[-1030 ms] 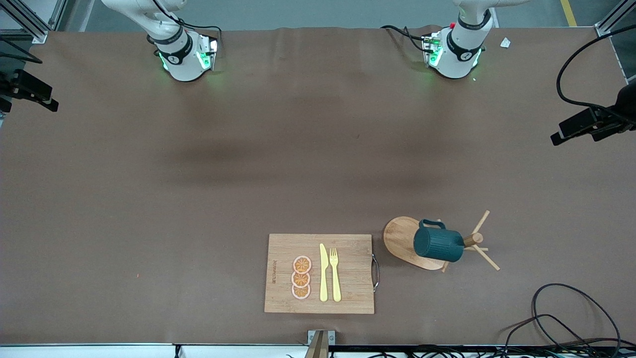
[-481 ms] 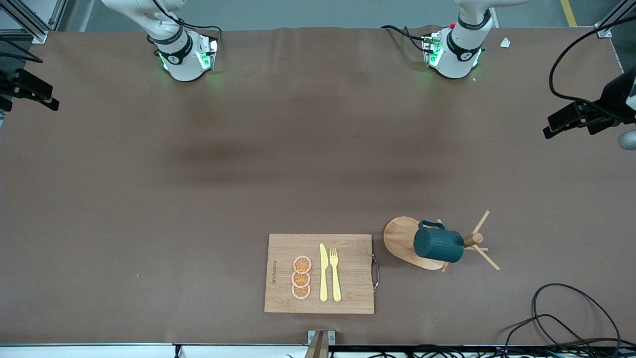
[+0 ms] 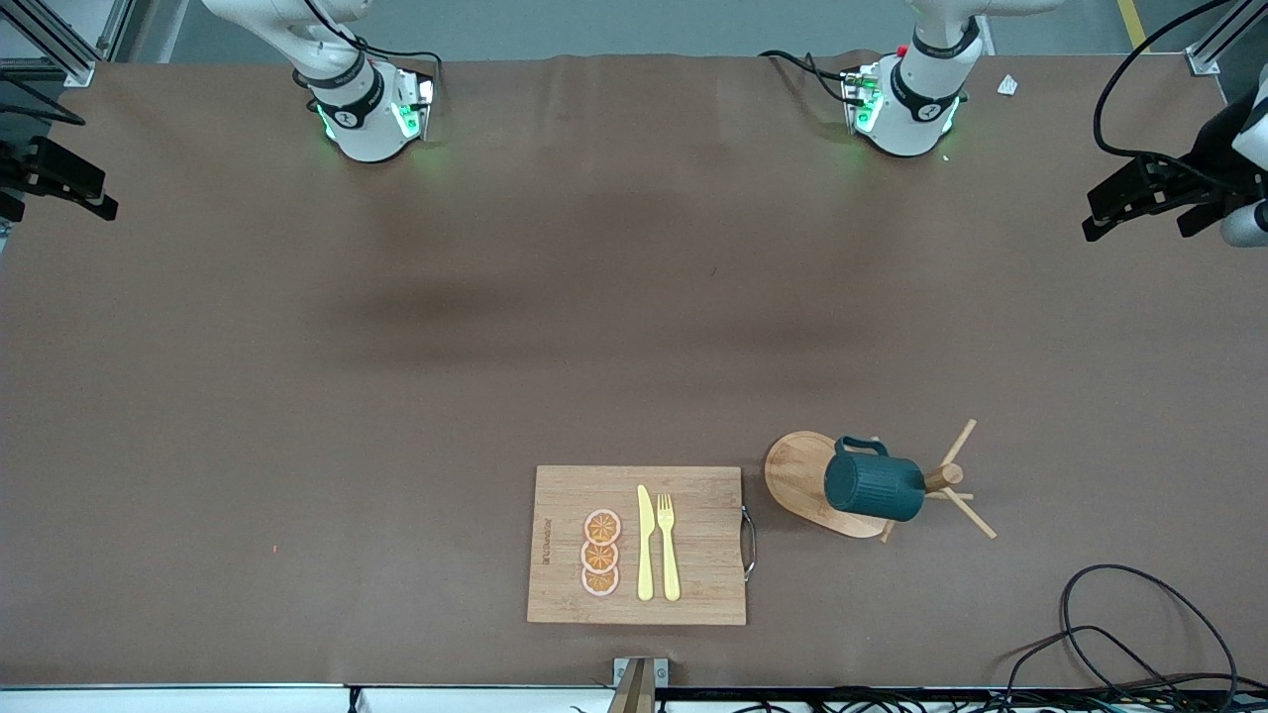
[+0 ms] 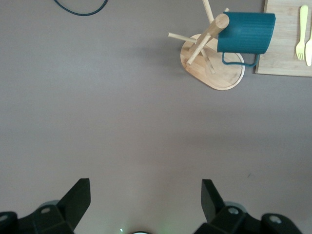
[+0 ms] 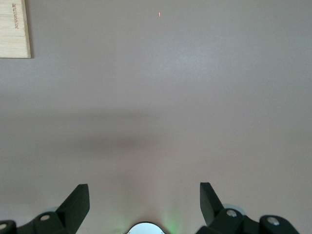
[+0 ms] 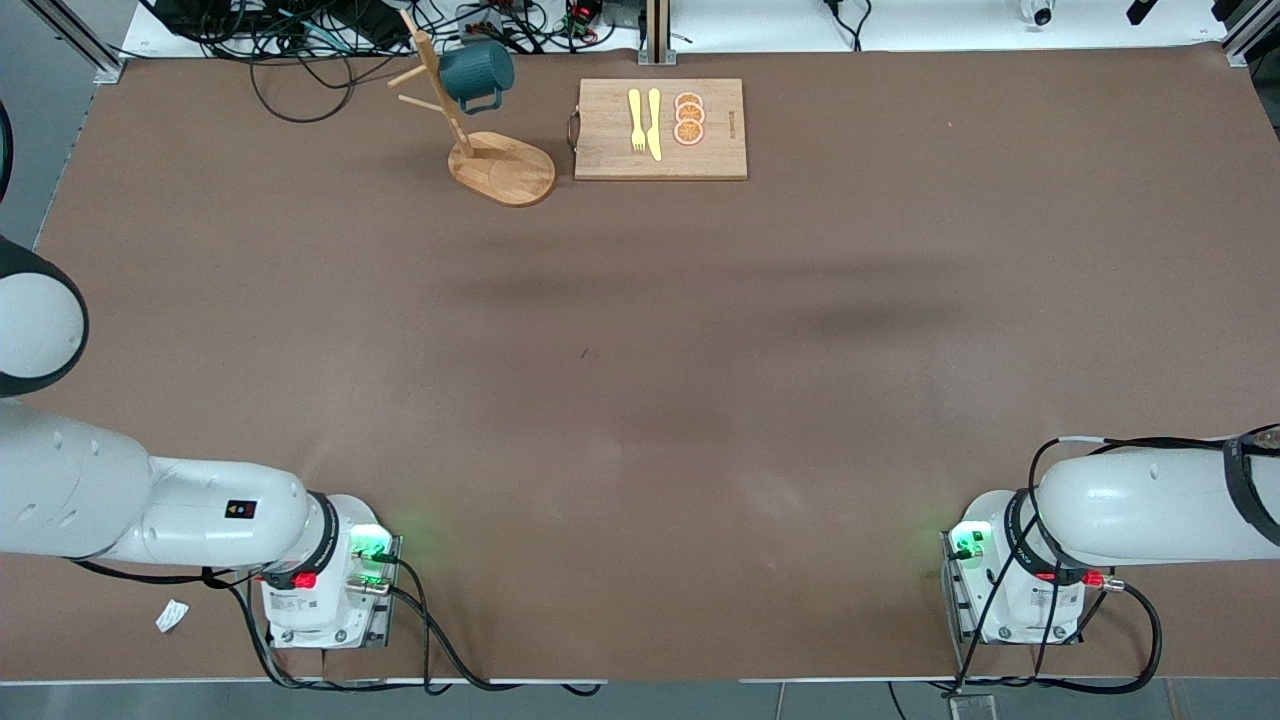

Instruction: Pass cup and hang on rack

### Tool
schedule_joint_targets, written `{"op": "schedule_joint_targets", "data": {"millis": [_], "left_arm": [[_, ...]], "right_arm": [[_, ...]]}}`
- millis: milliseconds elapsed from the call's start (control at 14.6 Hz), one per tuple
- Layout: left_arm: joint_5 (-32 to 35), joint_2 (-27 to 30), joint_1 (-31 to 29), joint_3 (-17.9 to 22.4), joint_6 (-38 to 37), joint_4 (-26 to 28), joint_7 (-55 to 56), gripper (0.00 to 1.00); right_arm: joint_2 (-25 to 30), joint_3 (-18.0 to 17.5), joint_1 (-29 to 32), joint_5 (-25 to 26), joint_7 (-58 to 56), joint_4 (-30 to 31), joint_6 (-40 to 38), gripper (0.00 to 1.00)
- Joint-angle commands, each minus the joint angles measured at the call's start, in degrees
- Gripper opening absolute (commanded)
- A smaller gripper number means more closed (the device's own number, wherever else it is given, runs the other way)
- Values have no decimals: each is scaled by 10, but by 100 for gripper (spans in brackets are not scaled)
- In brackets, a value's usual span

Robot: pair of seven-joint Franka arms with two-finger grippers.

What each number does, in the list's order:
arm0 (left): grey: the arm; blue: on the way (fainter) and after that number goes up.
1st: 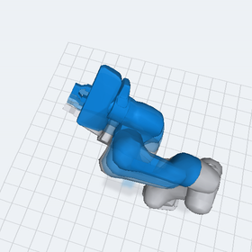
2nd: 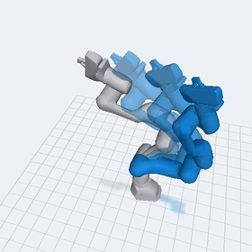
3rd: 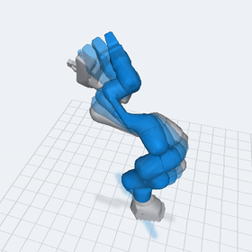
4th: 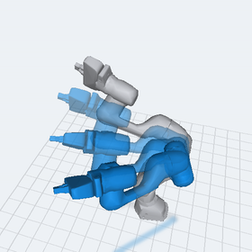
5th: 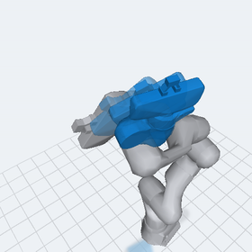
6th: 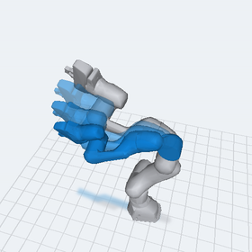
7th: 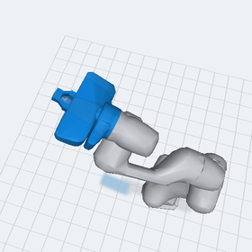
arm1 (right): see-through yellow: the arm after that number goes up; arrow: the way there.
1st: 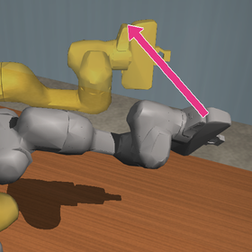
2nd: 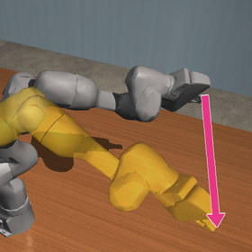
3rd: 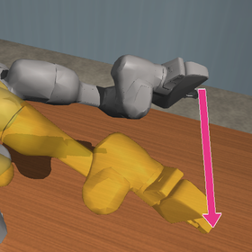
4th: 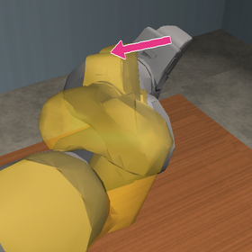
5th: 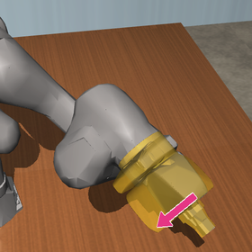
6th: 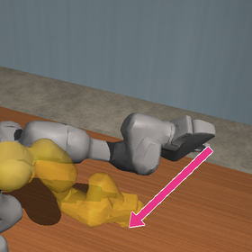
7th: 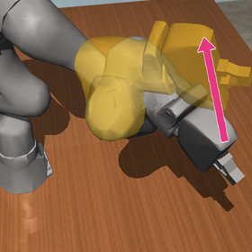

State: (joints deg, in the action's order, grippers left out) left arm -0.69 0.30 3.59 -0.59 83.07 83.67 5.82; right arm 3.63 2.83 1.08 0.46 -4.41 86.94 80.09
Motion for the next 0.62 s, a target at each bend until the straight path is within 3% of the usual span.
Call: {"op": "schedule_joint_targets", "data": {"millis": [0,549], "left_arm": [[9,12,7,6,2,11,-14,100],[9,19,2,9,21,20,-18,100]], "right_arm": [[8,0,2,2,-5,4,-2,100],[8,-1,2,2,-5,5,-2,100]]}}
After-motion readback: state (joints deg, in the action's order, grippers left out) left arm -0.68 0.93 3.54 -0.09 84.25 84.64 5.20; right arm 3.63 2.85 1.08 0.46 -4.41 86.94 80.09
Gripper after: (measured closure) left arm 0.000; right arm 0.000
